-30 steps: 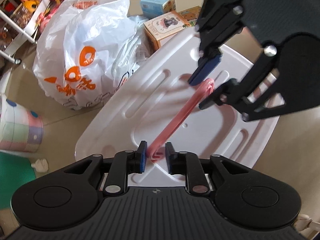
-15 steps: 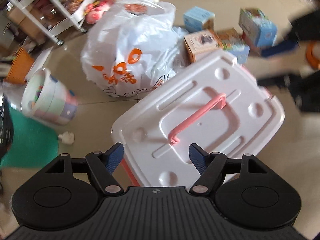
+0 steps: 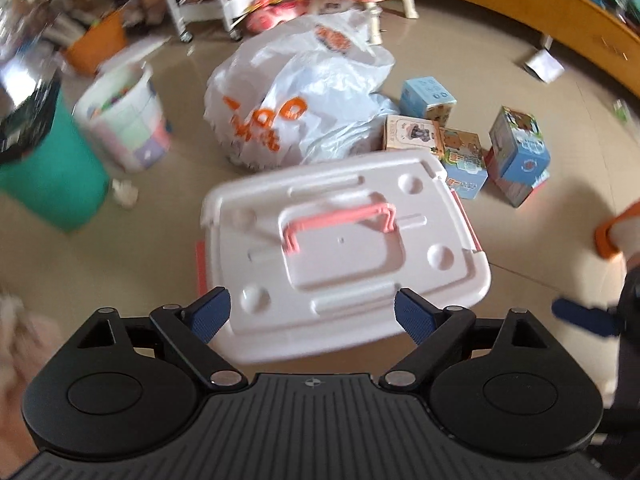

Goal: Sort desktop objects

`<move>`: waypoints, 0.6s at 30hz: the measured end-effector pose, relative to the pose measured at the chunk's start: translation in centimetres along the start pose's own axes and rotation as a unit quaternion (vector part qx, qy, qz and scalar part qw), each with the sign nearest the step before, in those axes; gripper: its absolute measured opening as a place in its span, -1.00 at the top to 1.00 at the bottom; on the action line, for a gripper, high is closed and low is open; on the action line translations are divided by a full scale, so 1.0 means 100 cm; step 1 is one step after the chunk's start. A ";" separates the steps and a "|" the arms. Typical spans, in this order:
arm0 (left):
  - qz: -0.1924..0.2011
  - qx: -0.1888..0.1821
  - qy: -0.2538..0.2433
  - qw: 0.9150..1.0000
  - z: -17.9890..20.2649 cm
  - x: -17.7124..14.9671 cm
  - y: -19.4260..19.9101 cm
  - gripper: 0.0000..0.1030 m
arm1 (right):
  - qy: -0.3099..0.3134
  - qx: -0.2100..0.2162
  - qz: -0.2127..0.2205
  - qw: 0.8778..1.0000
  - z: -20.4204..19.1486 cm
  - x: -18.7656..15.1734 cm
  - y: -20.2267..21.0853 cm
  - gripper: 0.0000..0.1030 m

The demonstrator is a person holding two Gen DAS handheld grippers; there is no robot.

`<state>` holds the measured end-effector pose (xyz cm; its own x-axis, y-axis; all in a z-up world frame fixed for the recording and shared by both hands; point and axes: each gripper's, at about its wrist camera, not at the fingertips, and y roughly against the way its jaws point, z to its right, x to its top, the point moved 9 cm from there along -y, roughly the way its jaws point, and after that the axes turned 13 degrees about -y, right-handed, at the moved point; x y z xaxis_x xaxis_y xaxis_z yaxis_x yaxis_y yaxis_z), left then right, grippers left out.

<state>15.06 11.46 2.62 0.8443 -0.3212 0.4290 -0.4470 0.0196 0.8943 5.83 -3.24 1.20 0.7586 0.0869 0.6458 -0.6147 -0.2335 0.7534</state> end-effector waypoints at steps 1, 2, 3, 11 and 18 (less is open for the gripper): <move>0.000 -0.003 0.012 1.000 0.002 -0.005 0.000 -0.78 | -0.005 -0.002 -0.001 1.000 0.001 -0.005 0.004 0.10; 0.000 -0.006 0.024 1.000 0.004 -0.011 0.000 -0.79 | -0.006 -0.005 -0.001 1.000 0.002 -0.011 0.008 0.10; -0.001 -0.005 0.033 0.999 0.006 -0.016 0.000 -0.79 | -0.006 -0.008 -0.001 1.000 0.002 -0.016 0.011 0.09; -0.001 -0.001 0.085 0.996 0.028 -0.061 0.004 -0.93 | -0.037 -0.037 0.004 0.999 0.015 -0.050 0.034 -0.04; 0.002 0.017 0.073 0.997 0.044 -0.085 0.003 -0.93 | -0.090 -0.046 0.003 0.995 0.024 -0.077 0.035 -0.12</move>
<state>6.48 10.06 -1.29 0.8752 -0.1792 0.4494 -0.4587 -0.0124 0.8885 -1.64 -7.09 -1.39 0.7764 -0.0903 0.6237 -0.6299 -0.1438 0.7633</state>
